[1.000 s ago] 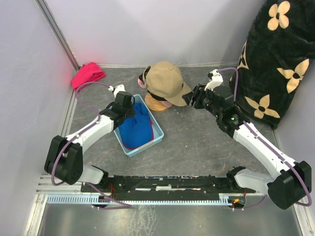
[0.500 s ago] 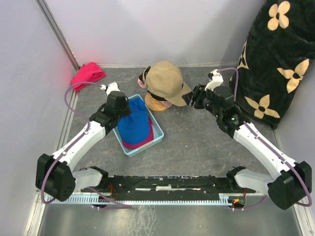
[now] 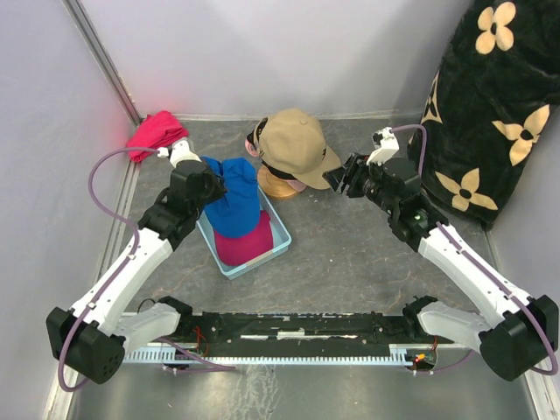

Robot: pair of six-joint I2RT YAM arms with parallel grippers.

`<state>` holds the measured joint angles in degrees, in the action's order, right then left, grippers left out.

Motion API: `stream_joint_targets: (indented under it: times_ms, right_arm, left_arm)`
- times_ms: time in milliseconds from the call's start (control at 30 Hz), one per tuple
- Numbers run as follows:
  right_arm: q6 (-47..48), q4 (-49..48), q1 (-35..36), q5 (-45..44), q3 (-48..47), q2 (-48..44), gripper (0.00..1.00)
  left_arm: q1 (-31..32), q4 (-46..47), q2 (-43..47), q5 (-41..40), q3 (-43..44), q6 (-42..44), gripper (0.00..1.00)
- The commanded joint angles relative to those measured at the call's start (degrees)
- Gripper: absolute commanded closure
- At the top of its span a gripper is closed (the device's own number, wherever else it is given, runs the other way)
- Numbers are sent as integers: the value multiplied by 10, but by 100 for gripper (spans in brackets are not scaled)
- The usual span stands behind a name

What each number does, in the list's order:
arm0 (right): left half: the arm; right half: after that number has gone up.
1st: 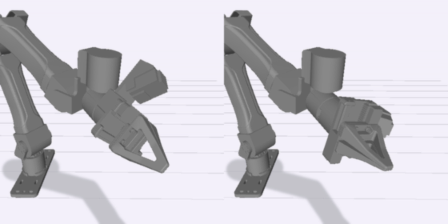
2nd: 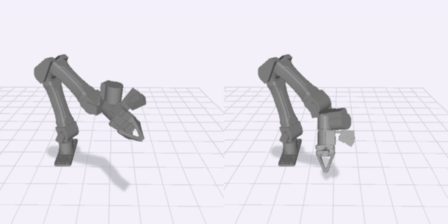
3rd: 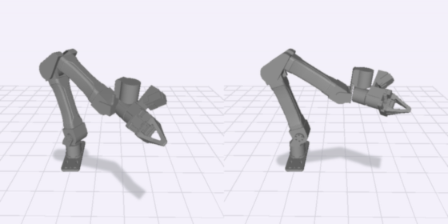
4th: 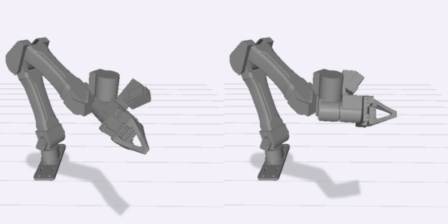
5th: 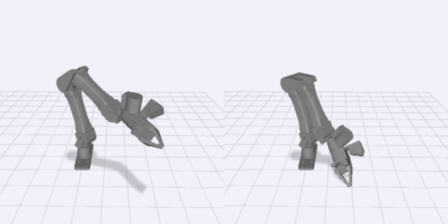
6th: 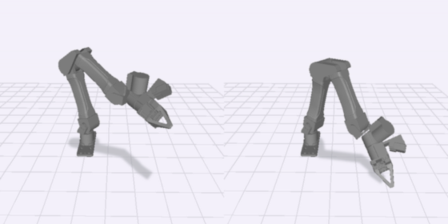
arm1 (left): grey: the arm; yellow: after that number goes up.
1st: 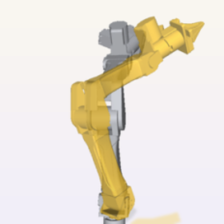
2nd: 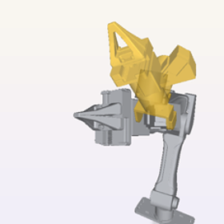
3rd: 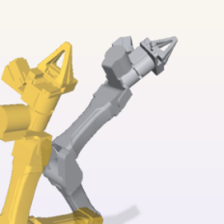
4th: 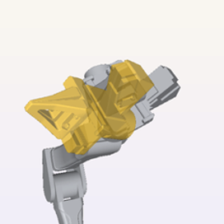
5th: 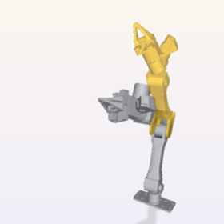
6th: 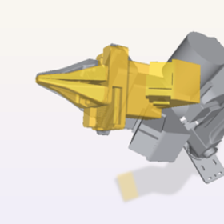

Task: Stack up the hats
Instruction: Pick up the hat from the bin.

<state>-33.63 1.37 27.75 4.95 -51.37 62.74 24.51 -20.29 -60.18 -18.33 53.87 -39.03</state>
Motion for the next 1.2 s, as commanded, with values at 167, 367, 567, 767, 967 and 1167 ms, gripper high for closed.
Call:
stream_joint_targets:
  times_ms: [167,367,567,767,967,1167]
  right_arm:
    - [-23,-55,4,31,31,-36,35]
    - [-66,-113,5,61,73,-55,33]
    - [-131,-197,5,94,114,-67,33]
    - [-196,-307,7,113,161,-60,32]
    - [-229,-406,16,119,200,-38,32]
    - [-235,-464,36,115,214,-9,32]
  left_arm:
    - [2,10,39,15,55,-59,97]
    - [2,24,51,31,70,-94,97]
    - [3,40,28,71,117,-130,97]
    - [10,69,9,86,149,-165,97]
    - [26,109,-34,99,180,-200,97]
    - [51,137,-69,93,211,-223,97]
